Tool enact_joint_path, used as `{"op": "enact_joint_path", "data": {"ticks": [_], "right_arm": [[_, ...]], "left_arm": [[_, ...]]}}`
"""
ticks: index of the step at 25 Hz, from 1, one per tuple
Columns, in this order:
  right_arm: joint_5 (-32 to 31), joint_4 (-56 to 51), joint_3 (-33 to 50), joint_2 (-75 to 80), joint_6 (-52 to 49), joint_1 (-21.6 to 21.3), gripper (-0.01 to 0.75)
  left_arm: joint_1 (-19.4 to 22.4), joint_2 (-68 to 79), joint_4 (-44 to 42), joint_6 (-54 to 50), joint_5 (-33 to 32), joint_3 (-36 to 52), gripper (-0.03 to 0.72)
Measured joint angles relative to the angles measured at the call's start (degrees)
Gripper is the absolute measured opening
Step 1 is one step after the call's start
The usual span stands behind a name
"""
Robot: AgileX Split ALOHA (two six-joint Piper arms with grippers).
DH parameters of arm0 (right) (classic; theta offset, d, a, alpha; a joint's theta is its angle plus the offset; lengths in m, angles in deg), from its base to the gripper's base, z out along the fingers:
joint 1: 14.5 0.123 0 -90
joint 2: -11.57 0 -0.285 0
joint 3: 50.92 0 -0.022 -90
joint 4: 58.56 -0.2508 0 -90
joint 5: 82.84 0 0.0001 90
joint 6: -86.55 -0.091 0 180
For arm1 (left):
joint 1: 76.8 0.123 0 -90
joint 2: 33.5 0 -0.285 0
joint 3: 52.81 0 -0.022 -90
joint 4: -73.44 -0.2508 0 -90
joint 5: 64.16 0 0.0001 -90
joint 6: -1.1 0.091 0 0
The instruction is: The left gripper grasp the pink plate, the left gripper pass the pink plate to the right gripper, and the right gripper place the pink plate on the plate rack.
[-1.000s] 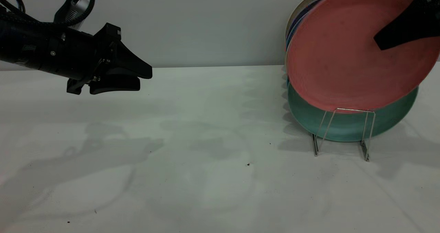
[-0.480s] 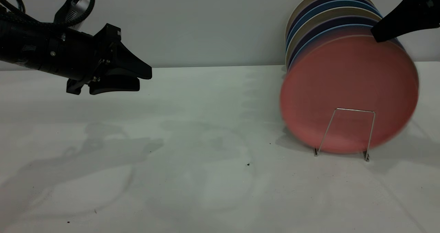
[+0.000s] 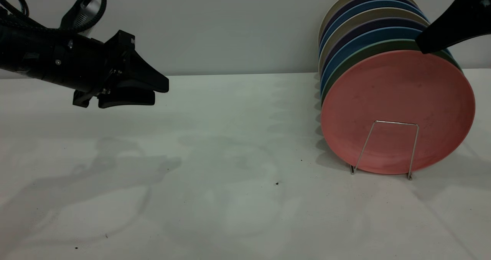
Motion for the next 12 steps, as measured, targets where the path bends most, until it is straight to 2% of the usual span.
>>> {"op": "enact_joint_path", "data": {"ticks": [5,10,12], "right_arm": [[-2.5,0.0,0.0,-2.8,-10.9,0.0,0.522],[-3.5,3.4,0.0,-8.3,-26.5,0.0,0.504],[-4.2,6.7,0.0,-10.1,-32.6,0.0,0.503]], "left_arm": [[0.0,-0.1,-10.3,-9.0,1.3,0.0,0.404],[0.0,-4.5,-31.1,-24.0,4.7,-0.2,0.404],[0.0,-7.3,-40.8,-33.2,4.9,-0.8,0.404]]}}
